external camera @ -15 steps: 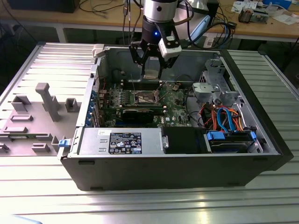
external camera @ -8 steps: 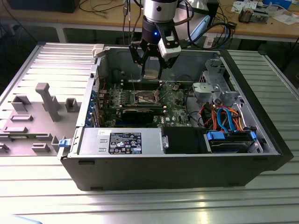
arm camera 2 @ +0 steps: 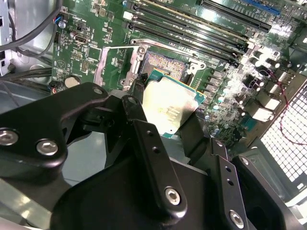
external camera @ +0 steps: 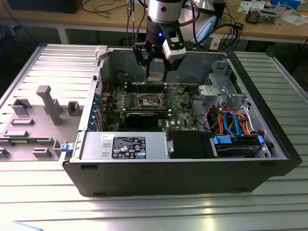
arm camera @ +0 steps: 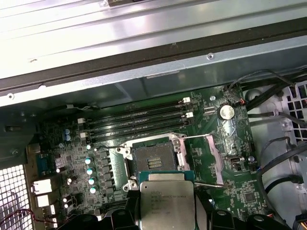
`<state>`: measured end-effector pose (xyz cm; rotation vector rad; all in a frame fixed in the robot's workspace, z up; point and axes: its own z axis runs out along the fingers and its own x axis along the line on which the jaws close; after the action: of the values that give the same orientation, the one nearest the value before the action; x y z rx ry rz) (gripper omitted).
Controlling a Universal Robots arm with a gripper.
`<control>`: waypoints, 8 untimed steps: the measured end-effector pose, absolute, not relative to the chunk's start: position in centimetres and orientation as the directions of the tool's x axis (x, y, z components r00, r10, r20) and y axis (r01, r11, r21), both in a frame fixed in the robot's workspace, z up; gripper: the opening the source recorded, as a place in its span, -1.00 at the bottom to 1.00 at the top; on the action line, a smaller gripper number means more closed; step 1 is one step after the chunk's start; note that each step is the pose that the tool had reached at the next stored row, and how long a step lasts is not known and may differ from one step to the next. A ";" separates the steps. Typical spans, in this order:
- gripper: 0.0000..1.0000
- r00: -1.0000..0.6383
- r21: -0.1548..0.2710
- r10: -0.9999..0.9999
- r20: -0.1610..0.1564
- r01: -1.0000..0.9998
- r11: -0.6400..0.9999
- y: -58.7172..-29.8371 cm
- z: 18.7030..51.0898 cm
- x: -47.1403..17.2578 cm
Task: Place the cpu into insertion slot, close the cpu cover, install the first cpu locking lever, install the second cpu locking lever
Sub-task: 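Place the cpu into insertion slot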
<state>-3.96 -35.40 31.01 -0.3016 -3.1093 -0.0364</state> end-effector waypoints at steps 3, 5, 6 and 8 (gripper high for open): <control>0.09 -0.979 0.022 0.203 0.020 0.204 0.979 -35.4 31.0 -4.0; 0.09 -0.977 0.022 0.212 0.020 0.213 0.977 -35.4 31.0 -4.0; 0.09 -0.976 0.022 0.215 0.020 0.216 0.976 -35.4 31.0 -4.0; 0.09 -0.975 0.022 0.223 0.020 0.224 0.974 -35.4 31.0 -4.0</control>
<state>-3.96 -35.40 30.99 -0.3514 -3.1044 -0.0381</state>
